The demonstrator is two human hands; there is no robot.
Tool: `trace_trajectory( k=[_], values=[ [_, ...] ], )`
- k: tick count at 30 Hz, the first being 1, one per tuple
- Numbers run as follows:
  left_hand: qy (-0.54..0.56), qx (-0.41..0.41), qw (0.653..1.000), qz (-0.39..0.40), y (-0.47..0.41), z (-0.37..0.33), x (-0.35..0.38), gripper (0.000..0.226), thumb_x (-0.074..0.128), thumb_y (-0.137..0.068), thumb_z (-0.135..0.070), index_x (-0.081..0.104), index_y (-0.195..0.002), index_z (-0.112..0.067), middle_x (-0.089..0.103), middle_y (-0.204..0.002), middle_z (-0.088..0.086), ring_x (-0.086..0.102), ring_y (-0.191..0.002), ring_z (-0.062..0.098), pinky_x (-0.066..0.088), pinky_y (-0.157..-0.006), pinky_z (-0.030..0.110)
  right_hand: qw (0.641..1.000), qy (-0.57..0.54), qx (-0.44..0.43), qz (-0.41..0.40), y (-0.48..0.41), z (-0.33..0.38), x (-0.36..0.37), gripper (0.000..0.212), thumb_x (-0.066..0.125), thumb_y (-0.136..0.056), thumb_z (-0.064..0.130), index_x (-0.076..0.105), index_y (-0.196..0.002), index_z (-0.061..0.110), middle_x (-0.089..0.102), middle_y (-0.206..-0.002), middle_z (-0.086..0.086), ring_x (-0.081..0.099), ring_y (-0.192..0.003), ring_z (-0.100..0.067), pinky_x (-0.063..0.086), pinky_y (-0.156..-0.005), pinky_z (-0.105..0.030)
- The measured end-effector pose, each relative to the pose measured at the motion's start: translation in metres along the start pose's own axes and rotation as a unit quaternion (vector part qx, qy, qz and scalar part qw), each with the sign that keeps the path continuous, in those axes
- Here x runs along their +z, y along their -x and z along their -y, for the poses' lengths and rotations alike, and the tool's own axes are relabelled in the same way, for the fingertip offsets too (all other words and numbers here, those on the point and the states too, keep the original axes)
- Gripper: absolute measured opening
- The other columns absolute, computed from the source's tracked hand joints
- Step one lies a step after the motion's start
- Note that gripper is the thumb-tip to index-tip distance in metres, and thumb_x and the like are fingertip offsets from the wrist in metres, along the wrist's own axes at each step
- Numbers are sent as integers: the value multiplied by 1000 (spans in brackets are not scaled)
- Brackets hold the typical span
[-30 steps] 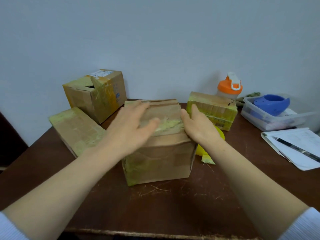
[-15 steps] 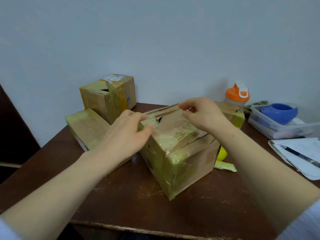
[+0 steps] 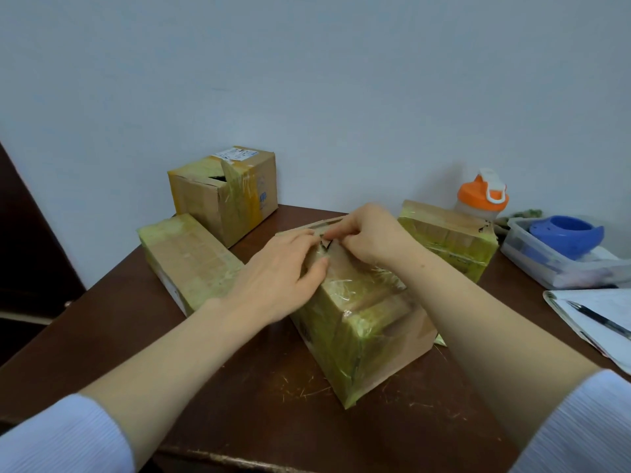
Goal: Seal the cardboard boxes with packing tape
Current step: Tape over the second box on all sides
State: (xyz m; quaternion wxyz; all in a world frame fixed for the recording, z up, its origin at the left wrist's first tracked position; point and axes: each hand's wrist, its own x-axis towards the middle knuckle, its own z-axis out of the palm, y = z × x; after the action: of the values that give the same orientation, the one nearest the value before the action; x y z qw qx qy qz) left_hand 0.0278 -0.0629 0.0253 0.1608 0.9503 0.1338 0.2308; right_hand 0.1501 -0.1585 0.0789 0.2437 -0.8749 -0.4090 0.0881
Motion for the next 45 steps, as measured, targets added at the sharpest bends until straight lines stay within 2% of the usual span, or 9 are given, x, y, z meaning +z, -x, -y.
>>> trace_trajectory(
  k=[5,10,14,18,24,29,34,39,45],
  values=[
    [8,-34,999,41,-3,3,0,63,40,-94,-50,31,-147,-18,24,-155,-6,13,-143,6,8,-112,20,993,87,-82,11,8,-8,2,37,48,-90,5,69,-115,24,59,-116,-6,54,-110,-26,43,-95,-36],
    [-15,-44,997,58,-6,0,-3,65,38,-93,-53,28,-148,-20,20,-156,-9,11,-144,4,12,-114,25,981,148,-119,42,8,-12,4,34,44,-97,14,63,-124,22,46,-120,-6,45,-115,-22,39,-96,-32],
    [-25,-45,997,62,-4,-2,-4,65,36,-92,-55,27,-148,-22,20,-156,-9,10,-144,5,15,-115,28,965,206,-158,30,13,-13,4,34,40,-99,19,62,-125,21,43,-116,-3,39,-110,-19,36,-84,-27],
    [-40,-49,996,67,-6,-3,-5,64,35,-92,-55,28,-148,-24,19,-156,-9,9,-144,5,19,-117,32,929,305,-209,18,12,-9,4,30,42,-97,18,61,-120,15,45,-118,-3,41,-109,-21,42,-84,-35],
    [-52,-50,995,64,-4,-4,-3,64,33,-92,-55,28,-148,-24,19,-156,-10,10,-144,4,22,-116,33,953,229,-195,23,16,-8,-3,34,47,-82,3,72,-101,16,52,-121,2,49,-109,-21,44,-88,-36],
    [-49,-49,996,63,-4,-4,-3,63,33,-93,-53,27,-148,-22,19,-157,-9,9,-144,5,20,-116,34,954,216,-208,19,16,-9,0,35,48,-81,3,73,-104,15,54,-119,1,50,-109,-21,43,-89,-35],
    [-48,-45,996,62,-4,-3,-2,64,33,-93,-55,27,-148,-23,19,-157,-9,9,-144,4,19,-117,33,988,78,-120,-52,13,-6,4,48,44,-80,2,69,-115,25,57,-115,-3,51,-108,-23,42,-94,-36],
    [-51,-46,996,59,-4,-1,0,66,30,-92,-56,27,-148,-22,20,-157,-8,10,-144,5,21,-117,34,977,173,-122,-25,7,0,21,24,49,-90,12,66,-108,9,46,-116,-7,42,-112,-23,41,-89,-34],
    [-60,-41,996,55,-4,0,1,63,30,-93,-54,28,-148,-22,20,-157,-8,10,-144,5,21,-116,32,985,124,-121,-10,16,-4,13,15,53,-88,7,67,-85,5,52,-109,-4,47,-100,-18,33,-71,-26]
  ],
)
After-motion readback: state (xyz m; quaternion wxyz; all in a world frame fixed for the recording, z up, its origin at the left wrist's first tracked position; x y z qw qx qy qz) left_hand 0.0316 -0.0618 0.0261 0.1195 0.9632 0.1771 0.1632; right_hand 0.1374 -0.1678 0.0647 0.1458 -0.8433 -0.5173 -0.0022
